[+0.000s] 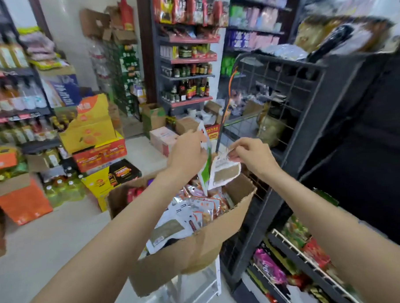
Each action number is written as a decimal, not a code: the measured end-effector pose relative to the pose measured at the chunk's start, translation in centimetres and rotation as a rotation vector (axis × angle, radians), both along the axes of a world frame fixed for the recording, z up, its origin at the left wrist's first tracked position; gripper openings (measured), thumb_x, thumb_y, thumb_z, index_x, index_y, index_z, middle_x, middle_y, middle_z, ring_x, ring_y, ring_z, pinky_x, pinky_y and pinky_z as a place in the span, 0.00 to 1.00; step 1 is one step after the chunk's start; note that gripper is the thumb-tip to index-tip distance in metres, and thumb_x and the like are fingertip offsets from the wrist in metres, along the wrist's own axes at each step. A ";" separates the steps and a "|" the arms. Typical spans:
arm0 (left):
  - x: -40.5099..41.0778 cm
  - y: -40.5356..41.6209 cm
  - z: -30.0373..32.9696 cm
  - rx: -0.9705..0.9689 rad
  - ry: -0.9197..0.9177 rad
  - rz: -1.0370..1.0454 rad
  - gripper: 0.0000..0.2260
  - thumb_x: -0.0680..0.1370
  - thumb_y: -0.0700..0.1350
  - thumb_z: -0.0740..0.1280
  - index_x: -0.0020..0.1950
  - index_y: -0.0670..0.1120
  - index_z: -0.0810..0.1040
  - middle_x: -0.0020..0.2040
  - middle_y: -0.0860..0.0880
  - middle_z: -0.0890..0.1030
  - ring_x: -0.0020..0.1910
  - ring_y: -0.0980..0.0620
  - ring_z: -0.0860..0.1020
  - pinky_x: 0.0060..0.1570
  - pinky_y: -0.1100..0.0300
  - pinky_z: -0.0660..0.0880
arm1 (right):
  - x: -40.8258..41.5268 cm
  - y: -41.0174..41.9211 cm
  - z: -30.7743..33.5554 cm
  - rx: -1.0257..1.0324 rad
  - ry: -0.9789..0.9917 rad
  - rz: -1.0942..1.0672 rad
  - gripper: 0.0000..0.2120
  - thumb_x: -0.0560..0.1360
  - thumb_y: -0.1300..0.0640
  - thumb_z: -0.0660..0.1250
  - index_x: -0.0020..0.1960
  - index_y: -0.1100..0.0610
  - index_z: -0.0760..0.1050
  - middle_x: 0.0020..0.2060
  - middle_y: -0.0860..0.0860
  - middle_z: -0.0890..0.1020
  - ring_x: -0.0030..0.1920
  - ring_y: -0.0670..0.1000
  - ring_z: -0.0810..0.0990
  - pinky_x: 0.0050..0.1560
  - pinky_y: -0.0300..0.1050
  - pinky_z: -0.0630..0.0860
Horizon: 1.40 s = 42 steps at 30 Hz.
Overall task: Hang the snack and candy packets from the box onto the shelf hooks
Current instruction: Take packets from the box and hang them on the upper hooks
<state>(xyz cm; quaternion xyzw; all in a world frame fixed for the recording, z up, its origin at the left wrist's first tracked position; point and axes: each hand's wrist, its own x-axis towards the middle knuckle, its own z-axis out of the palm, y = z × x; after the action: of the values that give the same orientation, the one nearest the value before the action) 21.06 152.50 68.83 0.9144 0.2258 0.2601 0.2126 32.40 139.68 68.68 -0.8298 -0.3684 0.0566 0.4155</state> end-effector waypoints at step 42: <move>11.8 -69.6 22.2 -0.081 -0.301 -0.896 0.14 0.79 0.46 0.60 0.39 0.41 0.77 0.36 0.43 0.75 0.29 0.52 0.70 0.24 0.70 0.63 | -0.8 -75.3 20.9 0.743 -0.546 -0.968 0.06 0.76 0.58 0.67 0.41 0.49 0.75 0.40 0.43 0.79 0.42 0.47 0.80 0.40 0.45 0.79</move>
<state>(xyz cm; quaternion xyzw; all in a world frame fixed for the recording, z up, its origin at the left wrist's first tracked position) 32.84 82.93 91.03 0.8648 -0.2142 0.2635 0.3698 31.63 64.34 89.62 -0.6877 -0.0417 -0.4790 0.5439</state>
